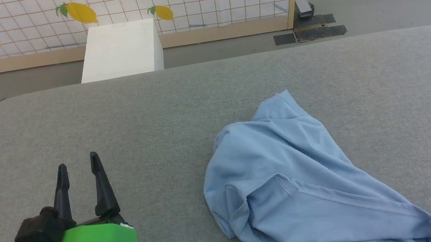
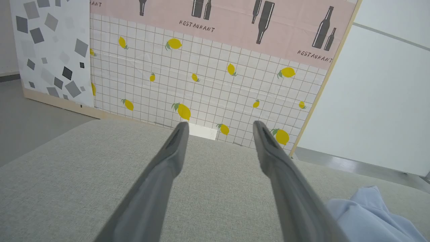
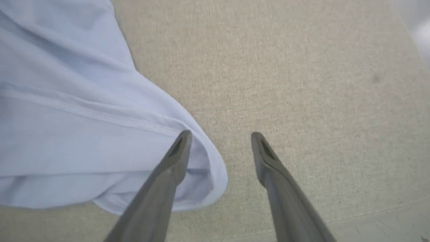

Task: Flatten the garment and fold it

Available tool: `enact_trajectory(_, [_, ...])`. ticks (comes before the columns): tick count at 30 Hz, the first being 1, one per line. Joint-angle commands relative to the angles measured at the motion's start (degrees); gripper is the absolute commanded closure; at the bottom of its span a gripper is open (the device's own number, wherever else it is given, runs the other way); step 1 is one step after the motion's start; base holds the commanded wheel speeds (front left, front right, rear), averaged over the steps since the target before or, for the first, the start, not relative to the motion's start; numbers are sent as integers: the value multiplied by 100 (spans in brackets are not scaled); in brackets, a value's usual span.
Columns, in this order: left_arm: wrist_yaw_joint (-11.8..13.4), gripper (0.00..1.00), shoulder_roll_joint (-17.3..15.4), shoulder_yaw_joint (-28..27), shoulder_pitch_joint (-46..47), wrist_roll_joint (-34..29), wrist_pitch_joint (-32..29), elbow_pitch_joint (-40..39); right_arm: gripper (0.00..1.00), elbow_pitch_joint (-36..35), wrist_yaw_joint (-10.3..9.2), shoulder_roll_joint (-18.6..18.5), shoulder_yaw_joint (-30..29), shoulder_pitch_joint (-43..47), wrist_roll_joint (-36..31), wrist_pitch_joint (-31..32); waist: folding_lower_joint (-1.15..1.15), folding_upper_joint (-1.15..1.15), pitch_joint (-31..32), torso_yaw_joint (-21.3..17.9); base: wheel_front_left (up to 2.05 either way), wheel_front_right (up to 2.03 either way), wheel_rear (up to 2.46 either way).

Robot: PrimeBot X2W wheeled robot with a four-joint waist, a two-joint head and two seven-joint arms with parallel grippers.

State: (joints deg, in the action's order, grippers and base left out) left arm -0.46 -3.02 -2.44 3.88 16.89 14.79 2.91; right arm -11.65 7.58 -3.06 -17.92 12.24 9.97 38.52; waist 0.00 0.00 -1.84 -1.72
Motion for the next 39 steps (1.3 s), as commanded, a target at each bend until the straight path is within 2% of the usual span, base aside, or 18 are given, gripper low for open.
enact_trajectory(1, [-16,0,13,-3,-73,28,20,18,0,41,-9,13,-7,-226,186,-401,0,0,-1,40,0,0,0])
enact_trajectory(4, [-49,0,13,28,-64,50,20,92,0,222,-9,16,91,-454,453,-1369,0,0,14,108,0,0,0])
enact_trajectory(6, [-51,0,13,61,-61,63,20,121,0,231,-9,16,273,-619,390,-1983,0,0,26,147,0,0,0])
enact_trajectory(9, [-17,0,13,121,-90,89,20,117,0,367,-9,17,533,-832,406,-2542,0,0,40,191,0,0,0])
enact_trajectory(12, [-9,0,13,166,-74,111,20,125,0,749,-9,17,735,-1178,411,-2863,0,0,-2,241,0,0,0])
enact_trajectory(19, [-11,0,14,404,209,190,20,54,0,2244,-9,18,1091,-2653,170,-3019,0,0,-439,542,0,0,0])
enact_trajectory(23, [41,0,14,562,432,238,20,-56,0,3059,-9,-36,1313,-3596,-64,-2846,0,0,-821,806,0,0,0])
enact_trajectory(28, [106,0,14,709,705,329,20,-129,0,3969,-9,-387,1712,-4480,-274,-2338,0,0,-1225,1131,0,0,0])
enact_trajectory(33, [163,0,14,797,832,437,20,-148,0,4879,-9,-677,1984,-4955,-310,-1176,0,0,-1437,1352,0,0,0])
enact_trajectory(37, [194,0,14,826,821,466,20,-134,0,5285,-9,-806,2242,-5023,-233,-185,0,0,-1439,1393,0,0,0])
enact_trajectory(38, [200,0,14,824,812,469,20,-127,42,5332,-9,-809,2256,-5008,-148,-1,0,0,-1427,1389,0,0,0])
enact_trajectory(39, [205,0,14,810,794,471,20,-116,71,5359,-9,-804,2253,-4980,-26,168,0,0,-1395,1372,0,0,0])
